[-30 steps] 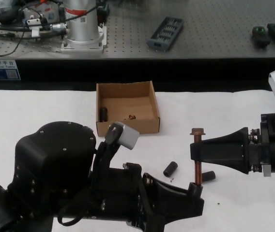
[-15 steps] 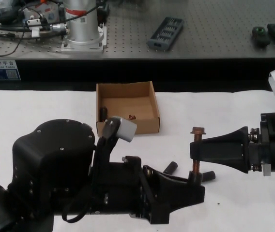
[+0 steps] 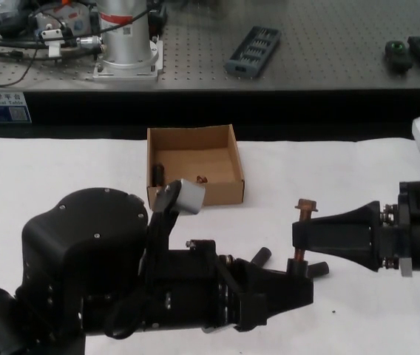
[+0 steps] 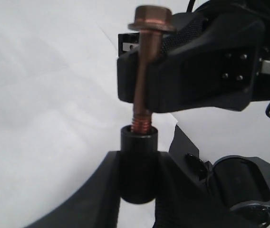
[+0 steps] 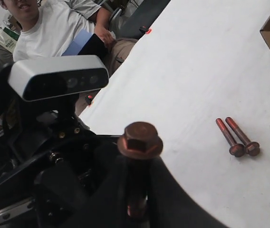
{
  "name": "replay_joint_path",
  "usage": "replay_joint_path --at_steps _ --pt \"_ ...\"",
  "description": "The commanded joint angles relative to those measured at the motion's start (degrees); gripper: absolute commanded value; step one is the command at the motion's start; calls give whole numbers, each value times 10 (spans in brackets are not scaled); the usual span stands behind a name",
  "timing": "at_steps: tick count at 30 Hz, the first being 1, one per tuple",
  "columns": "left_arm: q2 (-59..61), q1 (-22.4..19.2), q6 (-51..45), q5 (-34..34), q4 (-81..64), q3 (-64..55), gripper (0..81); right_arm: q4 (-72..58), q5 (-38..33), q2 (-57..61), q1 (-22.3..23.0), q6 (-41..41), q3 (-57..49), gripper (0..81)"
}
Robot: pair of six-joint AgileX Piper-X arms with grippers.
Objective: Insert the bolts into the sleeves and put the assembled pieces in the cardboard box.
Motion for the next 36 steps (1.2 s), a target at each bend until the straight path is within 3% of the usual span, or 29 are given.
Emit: replay_joint_path --at_steps 1,16,22,24,29,36 --pt "-6 5 -30 -40 -55 -9 6 17 -19 -5 -2 -8 18 61" --pt "-6 -1 -20 -39 -89 -9 6 0 -28 -15 -2 1 18 78" --pt "-5 -19 -12 -39 -89 -9 6 -4 -31 -15 -2 29 18 375" --pt "-5 -22 -10 -39 -89 -9 6 -4 -27 -15 -2 33 18 368" --pt "-5 -21 -10 -42 -89 -9 6 -4 -23 -15 -16 31 18 264" --pt "-5 -11 30 -64 -88 -9 6 -2 -25 -20 -81 44 18 259"
